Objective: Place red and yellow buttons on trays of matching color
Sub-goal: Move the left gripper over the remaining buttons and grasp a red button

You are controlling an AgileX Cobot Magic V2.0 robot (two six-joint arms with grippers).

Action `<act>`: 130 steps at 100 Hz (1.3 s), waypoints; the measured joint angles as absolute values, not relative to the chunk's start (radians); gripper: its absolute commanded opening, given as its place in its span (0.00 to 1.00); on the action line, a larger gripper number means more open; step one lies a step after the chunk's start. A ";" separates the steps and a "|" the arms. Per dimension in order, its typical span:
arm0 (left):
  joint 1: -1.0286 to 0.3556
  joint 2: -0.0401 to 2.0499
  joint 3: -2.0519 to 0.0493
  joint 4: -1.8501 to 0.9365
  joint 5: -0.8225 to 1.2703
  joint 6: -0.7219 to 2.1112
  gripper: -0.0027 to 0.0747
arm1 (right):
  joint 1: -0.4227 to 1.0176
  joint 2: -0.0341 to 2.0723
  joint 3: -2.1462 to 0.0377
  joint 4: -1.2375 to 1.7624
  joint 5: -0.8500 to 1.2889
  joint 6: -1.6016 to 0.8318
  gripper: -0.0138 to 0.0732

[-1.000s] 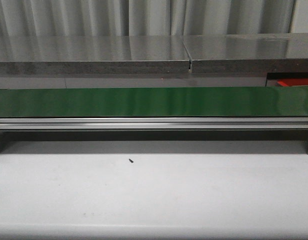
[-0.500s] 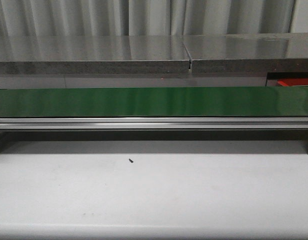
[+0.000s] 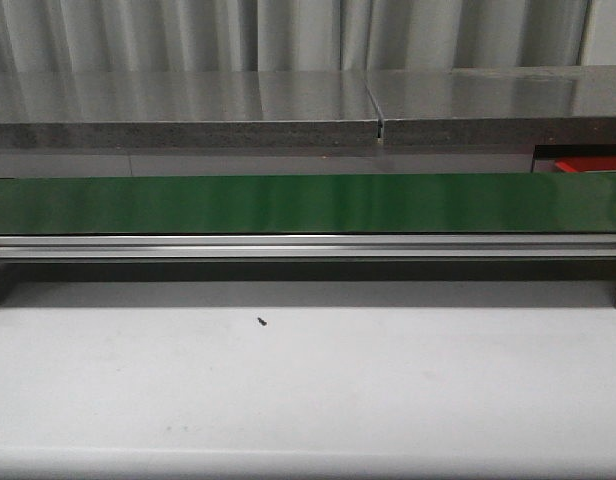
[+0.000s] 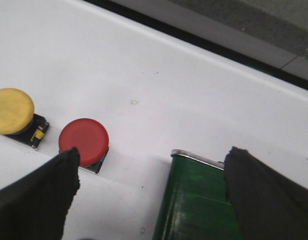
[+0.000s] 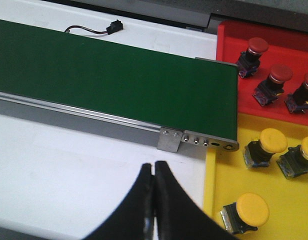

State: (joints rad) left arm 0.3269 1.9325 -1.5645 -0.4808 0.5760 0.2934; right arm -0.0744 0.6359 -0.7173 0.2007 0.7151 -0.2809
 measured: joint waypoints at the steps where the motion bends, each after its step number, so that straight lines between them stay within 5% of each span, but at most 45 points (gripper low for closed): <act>1: 0.329 1.939 -1.567 -0.481 0.573 0.293 0.78 | -0.074 0.636 -0.717 0.201 0.715 -0.281 0.02; 130: 0.348 2.198 -1.692 -0.464 0.490 0.271 0.78 | -0.074 0.636 -0.717 0.201 0.715 -0.281 0.02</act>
State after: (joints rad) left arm 0.3480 2.1984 -1.6921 -0.4641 0.4903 0.2707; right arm -0.0744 0.6359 -0.7173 0.2007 0.7151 -0.2809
